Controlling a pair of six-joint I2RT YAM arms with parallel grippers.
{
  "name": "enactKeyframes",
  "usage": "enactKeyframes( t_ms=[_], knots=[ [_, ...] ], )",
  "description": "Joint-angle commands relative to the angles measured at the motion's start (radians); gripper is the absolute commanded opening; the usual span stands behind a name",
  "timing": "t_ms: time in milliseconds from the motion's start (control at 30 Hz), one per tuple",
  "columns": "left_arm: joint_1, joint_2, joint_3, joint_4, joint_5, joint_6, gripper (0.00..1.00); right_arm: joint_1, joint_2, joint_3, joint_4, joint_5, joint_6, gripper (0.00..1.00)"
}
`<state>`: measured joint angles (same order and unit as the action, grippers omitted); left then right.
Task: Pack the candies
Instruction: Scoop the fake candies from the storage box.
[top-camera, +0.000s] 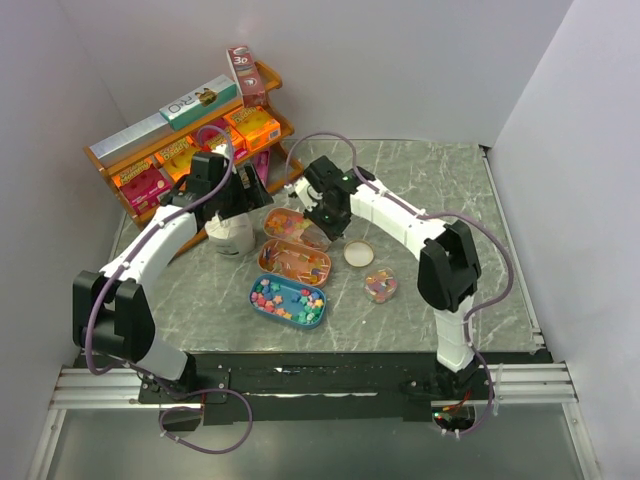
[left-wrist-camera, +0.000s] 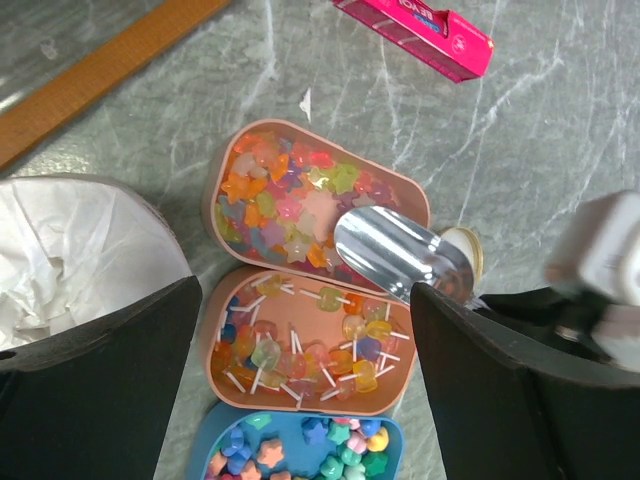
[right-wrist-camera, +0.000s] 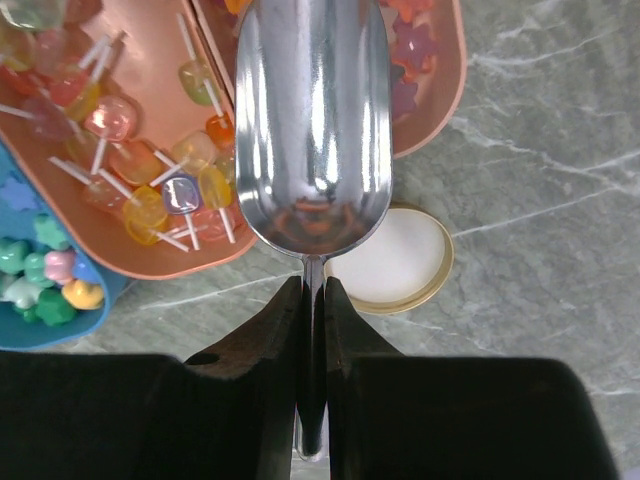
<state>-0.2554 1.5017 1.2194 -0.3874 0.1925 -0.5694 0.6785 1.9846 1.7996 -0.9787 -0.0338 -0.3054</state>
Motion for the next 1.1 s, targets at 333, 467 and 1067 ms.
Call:
enactKeyframes(
  t_ms=[333,467,1067],
  knots=[
    [0.005,-0.038,0.063,-0.041,-0.065,0.003,0.91,0.006,0.121,0.129,0.023,0.06,-0.015,0.0],
    [0.004,-0.044,0.057,-0.039,-0.067,0.002,0.91,0.004,0.143,0.136,0.034,0.071,-0.035,0.0],
    [0.005,-0.031,0.089,-0.05,-0.062,0.003,0.91,0.01,0.161,0.07,0.206,0.005,-0.006,0.0]
  ],
)
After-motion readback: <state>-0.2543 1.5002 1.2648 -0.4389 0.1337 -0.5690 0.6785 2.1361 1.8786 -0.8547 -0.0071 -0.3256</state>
